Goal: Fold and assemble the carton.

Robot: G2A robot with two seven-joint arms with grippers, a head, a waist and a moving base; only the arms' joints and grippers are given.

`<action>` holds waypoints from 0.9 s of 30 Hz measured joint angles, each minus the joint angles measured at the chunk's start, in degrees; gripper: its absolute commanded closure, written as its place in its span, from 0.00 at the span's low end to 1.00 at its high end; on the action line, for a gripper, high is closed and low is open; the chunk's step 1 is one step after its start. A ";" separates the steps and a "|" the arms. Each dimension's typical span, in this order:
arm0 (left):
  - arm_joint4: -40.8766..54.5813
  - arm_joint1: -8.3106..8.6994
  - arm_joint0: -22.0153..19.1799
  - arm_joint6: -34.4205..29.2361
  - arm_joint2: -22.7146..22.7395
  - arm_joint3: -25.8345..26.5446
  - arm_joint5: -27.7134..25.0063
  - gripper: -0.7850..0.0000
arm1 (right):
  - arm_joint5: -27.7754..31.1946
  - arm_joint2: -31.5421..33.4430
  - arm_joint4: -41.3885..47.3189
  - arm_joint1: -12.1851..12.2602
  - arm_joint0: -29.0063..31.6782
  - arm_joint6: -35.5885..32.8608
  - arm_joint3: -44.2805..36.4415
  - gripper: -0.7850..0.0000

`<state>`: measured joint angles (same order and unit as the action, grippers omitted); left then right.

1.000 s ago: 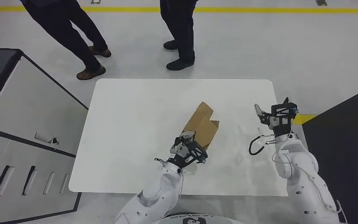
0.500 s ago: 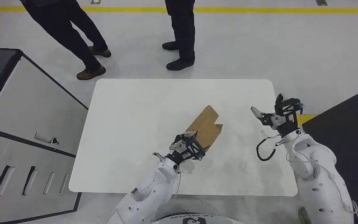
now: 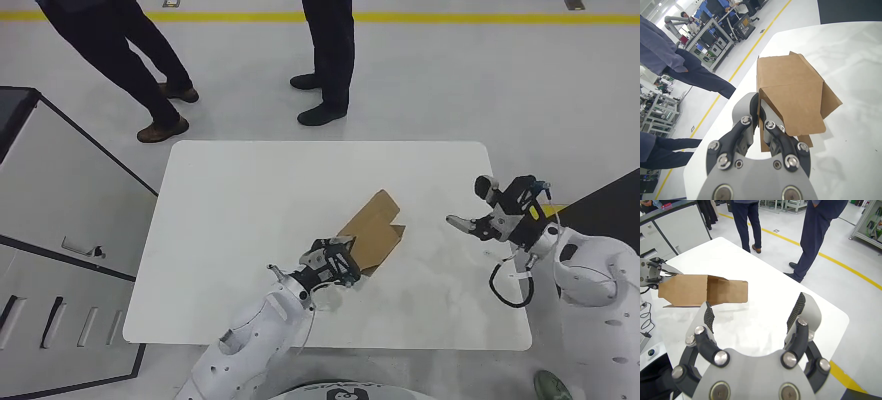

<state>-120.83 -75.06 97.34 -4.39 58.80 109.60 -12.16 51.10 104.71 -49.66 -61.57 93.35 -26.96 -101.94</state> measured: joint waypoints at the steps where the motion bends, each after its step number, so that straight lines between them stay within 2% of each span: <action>1: 0.88 0.04 -0.25 0.17 0.26 -0.48 -0.68 1.00 | 0.02 -0.32 0.23 0.02 0.05 -0.27 0.37 0.00; 3: 1.94 0.20 -0.81 0.69 0.59 -0.76 -2.80 1.00 | 1.18 -1.56 0.91 0.24 -0.58 -2.06 1.60 0.00; 5: 3.34 0.49 -1.30 1.24 1.21 -0.45 -6.47 1.00 | 4.98 -3.34 5.12 0.80 -2.37 -5.72 4.57 0.00; 9: 6.13 1.03 -1.78 1.56 2.88 0.64 -12.47 1.00 | 6.77 -7.39 20.75 2.85 -6.94 -18.20 8.68 0.00; 10: 6.95 1.18 -1.89 1.74 3.28 0.91 -13.86 1.00 | 5.77 -8.84 24.82 3.76 -8.05 -21.27 9.21 0.00; 16: 11.11 1.75 -2.49 3.12 4.72 1.61 -18.79 1.00 | -0.93 -17.58 40.92 10.07 -11.98 -27.13 9.69 0.00; 22: 13.71 2.02 -3.07 3.04 4.76 1.68 -19.86 1.00 | -10.07 -25.41 56.45 16.43 -16.17 -36.32 9.44 0.00; 24: 14.47 2.01 -3.18 3.18 4.54 1.30 -19.17 1.00 | -10.91 -26.07 58.91 16.86 -16.46 -37.17 9.48 0.00; 27: 14.56 2.00 -3.23 3.34 4.47 1.22 -18.84 1.00 | -10.65 -25.83 57.79 16.76 -16.39 -36.91 9.48 0.00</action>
<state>-106.27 -73.06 94.11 -1.05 63.27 110.82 -31.00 40.44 78.88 8.12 -44.82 76.96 -63.88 -92.46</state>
